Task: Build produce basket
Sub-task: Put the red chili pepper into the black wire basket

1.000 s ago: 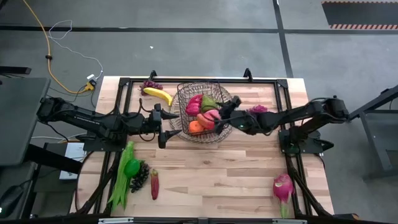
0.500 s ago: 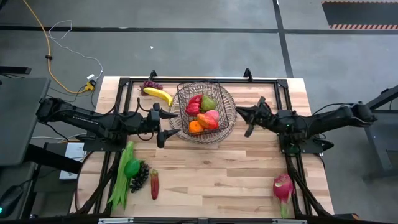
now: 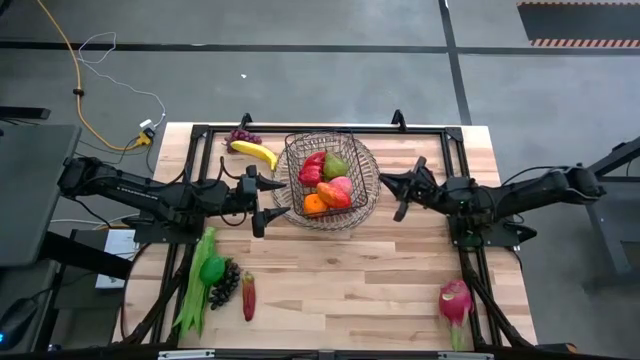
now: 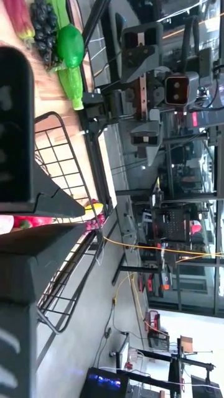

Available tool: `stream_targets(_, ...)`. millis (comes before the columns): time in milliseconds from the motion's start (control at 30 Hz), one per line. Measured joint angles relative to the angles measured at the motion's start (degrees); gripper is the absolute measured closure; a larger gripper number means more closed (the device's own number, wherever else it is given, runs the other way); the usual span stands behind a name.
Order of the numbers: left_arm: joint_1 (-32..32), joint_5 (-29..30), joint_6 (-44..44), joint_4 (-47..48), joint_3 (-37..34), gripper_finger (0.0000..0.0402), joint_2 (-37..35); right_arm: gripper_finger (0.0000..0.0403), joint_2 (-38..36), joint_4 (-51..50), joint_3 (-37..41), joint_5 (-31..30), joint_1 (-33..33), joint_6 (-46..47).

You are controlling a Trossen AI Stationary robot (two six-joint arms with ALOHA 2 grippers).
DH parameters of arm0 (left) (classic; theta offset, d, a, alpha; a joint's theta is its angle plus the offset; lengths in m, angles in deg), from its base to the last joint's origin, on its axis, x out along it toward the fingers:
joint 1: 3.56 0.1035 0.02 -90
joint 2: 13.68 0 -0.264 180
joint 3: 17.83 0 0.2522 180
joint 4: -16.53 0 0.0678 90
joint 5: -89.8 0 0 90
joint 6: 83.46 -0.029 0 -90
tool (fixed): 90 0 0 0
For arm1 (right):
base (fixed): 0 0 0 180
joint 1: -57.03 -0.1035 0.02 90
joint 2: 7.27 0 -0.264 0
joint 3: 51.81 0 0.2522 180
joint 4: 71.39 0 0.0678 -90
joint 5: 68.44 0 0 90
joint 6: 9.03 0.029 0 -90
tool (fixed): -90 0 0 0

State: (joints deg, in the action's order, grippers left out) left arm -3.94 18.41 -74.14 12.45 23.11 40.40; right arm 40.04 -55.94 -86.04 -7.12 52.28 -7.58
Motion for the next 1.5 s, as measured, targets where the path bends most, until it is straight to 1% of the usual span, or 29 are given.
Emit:
stream_targets(167,0.0,-0.2,0.1,0.1,0.0,0.0078,0.0,0.0384,0.3,0.2,0.0,0.0,0.0,0.0)
stream_targets(300,0.0,-2.5,0.1,0.1,0.0,0.0078,0.0,0.0384,0.3,0.2,0.0,0.0,0.0,0.0)
stream_targets(367,0.0,-5.2,0.5,0.1,0.0,0.0078,0.0,0.0384,0.3,0.2,0.0,0.0,0.0,-0.2)
stream_targets(467,-0.5,-11.5,3.3,-0.2,0.0,0.0078,0.0,0.0384,0.3,0.2,0.0,0.0,0.0,0.0)
stream_targets(533,-2.0,-14.8,4.0,-0.2,0.2,0.0078,0.0,0.0384,0.3,0.2,0.0,0.0,0.0,0.0)
stream_targets(600,-4.7,-16.4,4.0,1.5,1.3,0.0078,0.1,0.0384,0.3,0.2,0.0,0.0,0.0,-0.2)
stream_targets(700,-10.4,-16.5,1.6,6.5,4.7,0.0078,1.5,0.0384,0.3,0.2,0.0,0.0,0.0,-0.3)
stream_targets(767,-14.7,-15.8,-1.4,12.6,7.2,0.0078,2.9,0.0384,0.3,0.2,0.0,0.0,0.0,-0.4)
stream_targets(867,-20.6,-13.0,-5.1,22.0,11.3,0.0078,6.6,0.0384,0.3,0.2,0.0,0.0,0.0,-0.4)
stream_targets(933,-23.7,-11.8,-6.8,28.1,13.7,0.0078,9.1,0.0384,0.3,0.1,0.0,0.0,0.0,-0.4)
stream_targets(1033,-27.0,-10.2,-7.4,33.9,16.4,0.0078,13.0,0.0384,0.3,0.0,0.0,0.0,0.0,-0.4)
stream_targets(1267,-32.1,-10.3,-7.4,40.2,19.4,0.0078,22.0,0.0384,0.3,-0.4,0.0,-0.1,0.0,-0.4)
stream_targets(1500,-36.3,-10.3,-14.0,42.1,21.0,0.0078,28.9,0.0384,0.3,-1.2,0.0,-0.1,0.0,-0.4)
